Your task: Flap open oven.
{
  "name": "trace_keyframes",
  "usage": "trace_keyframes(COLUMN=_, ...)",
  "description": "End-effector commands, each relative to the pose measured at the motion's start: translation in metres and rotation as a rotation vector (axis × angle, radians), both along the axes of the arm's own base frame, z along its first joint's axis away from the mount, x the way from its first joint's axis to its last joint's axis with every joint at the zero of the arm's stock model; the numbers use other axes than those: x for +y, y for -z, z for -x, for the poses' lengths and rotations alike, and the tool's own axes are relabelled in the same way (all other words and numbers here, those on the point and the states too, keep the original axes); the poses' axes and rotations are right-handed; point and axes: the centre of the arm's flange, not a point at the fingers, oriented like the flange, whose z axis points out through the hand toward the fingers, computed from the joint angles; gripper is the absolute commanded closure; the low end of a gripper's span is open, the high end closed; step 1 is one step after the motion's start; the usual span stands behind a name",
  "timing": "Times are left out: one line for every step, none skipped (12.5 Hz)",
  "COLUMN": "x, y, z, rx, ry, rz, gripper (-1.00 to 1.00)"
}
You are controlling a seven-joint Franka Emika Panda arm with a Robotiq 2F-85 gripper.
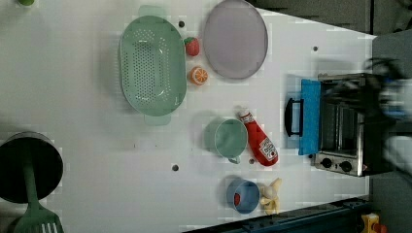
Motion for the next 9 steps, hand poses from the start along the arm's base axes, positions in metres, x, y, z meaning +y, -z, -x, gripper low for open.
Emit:
trace_keyframes(x=-0.016, y=-0.051, z=0.019, rx=0.072, ry=0.157, rz=-0.121, gripper=0.65)
trace_keyframes(x=-0.019, y=-0.078, z=0.024, rx=0.064, ry=0.161, rz=-0.130, gripper=0.65)
trace_keyframes(x=-0.022, y=-0.106, z=0.027, rx=0.040, ry=0.160, rz=-0.135, gripper=0.65)
trace_keyframes(x=-0.023, y=-0.130, z=0.031, rx=0.012, ry=0.157, rz=-0.142, gripper=0.65)
trace_keyframes(x=-0.026, y=-0.149, z=0.036, rx=-0.008, ry=0.155, rz=-0.141, gripper=0.65)
trace_keyframes(x=-0.029, y=-0.163, z=0.041, rx=-0.017, ry=0.155, rz=-0.132, gripper=0.65)
trace_keyframes(x=-0.032, y=-0.170, z=0.047, rx=-0.006, ry=0.183, rz=-0.131, gripper=0.65)
trace_keyframes(x=-0.032, y=-0.179, z=0.052, rx=0.002, ry=0.218, rz=-0.132, gripper=0.65)
trace_keyframes(x=-0.033, y=-0.183, z=0.057, rx=0.029, ry=0.272, rz=-0.128, gripper=0.65)
